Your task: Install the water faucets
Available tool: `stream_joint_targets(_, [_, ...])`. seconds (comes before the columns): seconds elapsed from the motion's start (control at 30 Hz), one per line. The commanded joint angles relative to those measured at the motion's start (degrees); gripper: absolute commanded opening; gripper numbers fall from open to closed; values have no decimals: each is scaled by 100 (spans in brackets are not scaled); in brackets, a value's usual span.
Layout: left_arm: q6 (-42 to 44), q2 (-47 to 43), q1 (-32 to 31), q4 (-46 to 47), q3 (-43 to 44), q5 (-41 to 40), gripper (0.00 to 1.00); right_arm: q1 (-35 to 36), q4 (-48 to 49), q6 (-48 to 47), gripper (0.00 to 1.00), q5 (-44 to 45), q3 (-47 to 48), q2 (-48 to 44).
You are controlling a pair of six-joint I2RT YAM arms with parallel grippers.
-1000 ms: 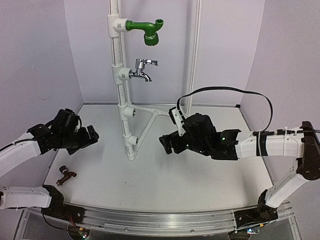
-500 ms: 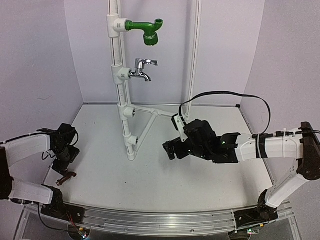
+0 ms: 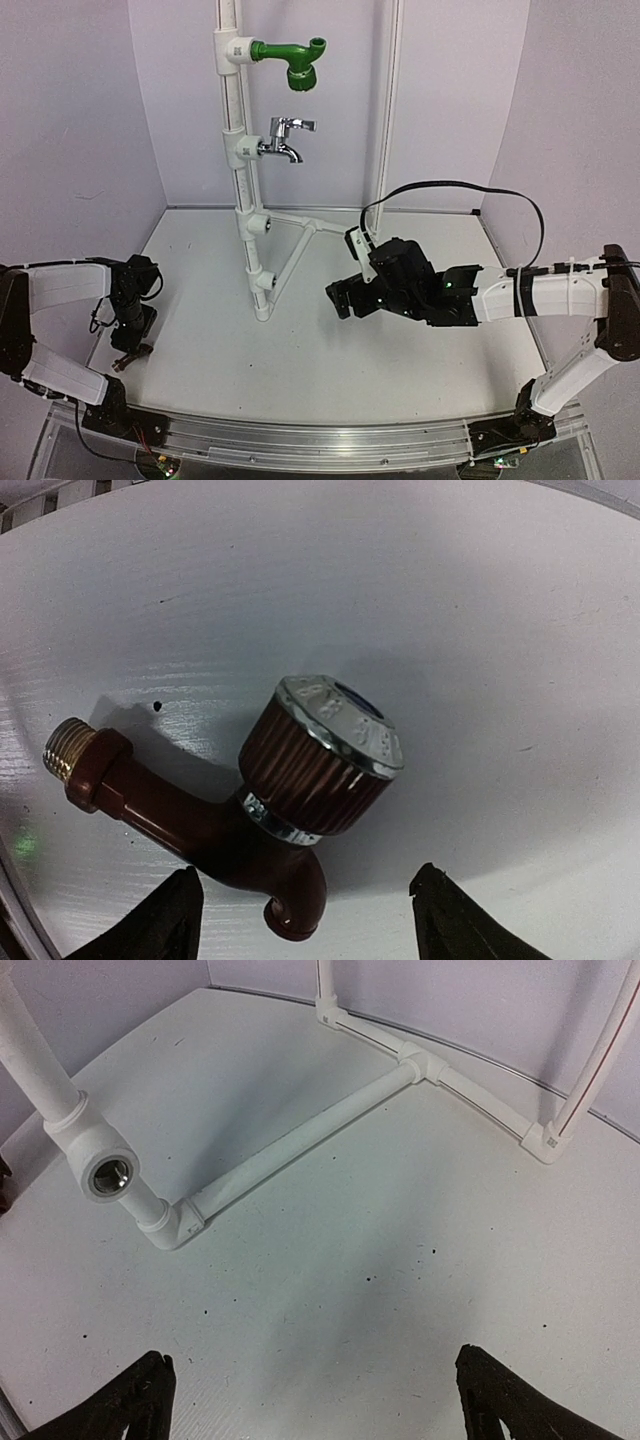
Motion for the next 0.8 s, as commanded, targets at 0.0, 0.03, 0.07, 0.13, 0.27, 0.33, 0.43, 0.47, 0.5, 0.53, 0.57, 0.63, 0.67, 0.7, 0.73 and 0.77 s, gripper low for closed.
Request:
stream_joint_targets(0.0, [-260, 161, 25, -71, -1, -75, 67, 8, -86, 134, 98, -33, 179, 5])
stream_joint_targets(0.03, [-273, 199, 25, -25, -35, -33, 64, 7, -95, 145, 98, -47, 190, 22])
stream_joint_targets(0.07, [-266, 221, 26, 38, -74, 5, 62, 8, -101, 160, 98, -59, 201, 33])
stream_joint_targets(0.13, [-226, 249, 29, 166, -143, 42, 58, 7, -105, 188, 98, -105, 214, 53])
stream_joint_targets(0.27, [-153, 258, 31, 348, -241, 109, 53, 8, -105, 237, 98, -192, 258, 114])
stream_joint_targets(0.33, [-99, 241, 27, 411, -283, 176, 48, 9, -105, 267, 98, -220, 298, 153])
stream_joint_targets(0.43, [-6, 154, 31, 453, -362, 228, 40, 7, -105, 305, 98, -270, 359, 199])
stream_joint_targets(0.47, [35, 94, 31, 469, -390, 245, 38, 6, -105, 320, 98, -285, 370, 208])
stream_joint_targets(0.5, [95, 13, 29, 501, -415, 269, 37, 6, -105, 339, 98, -298, 377, 218])
stream_joint_targets(0.53, [171, -57, 29, 534, -435, 295, 35, 9, -105, 356, 98, -307, 385, 232])
stream_joint_targets(0.57, [228, -144, 28, 545, -456, 313, 31, 10, -159, 376, 98, -308, 389, 244])
stream_joint_targets(0.63, [352, -394, 27, 574, -489, 347, 25, 8, -260, 420, 98, -318, 401, 261])
stream_joint_targets(0.67, [452, -565, 25, 593, -492, 365, 24, 9, -272, 437, 98, -334, 406, 266])
stream_joint_targets(0.7, [557, -717, 25, 612, -492, 384, 23, 9, -286, 454, 98, -356, 408, 268])
stream_joint_targets(0.73, [626, -897, 28, 612, -487, 413, 23, 7, -288, 485, 98, -370, 409, 262])
stream_joint_targets(0.77, [711, -1033, 26, 620, -480, 452, 23, 6, -289, 506, 98, -404, 412, 261])
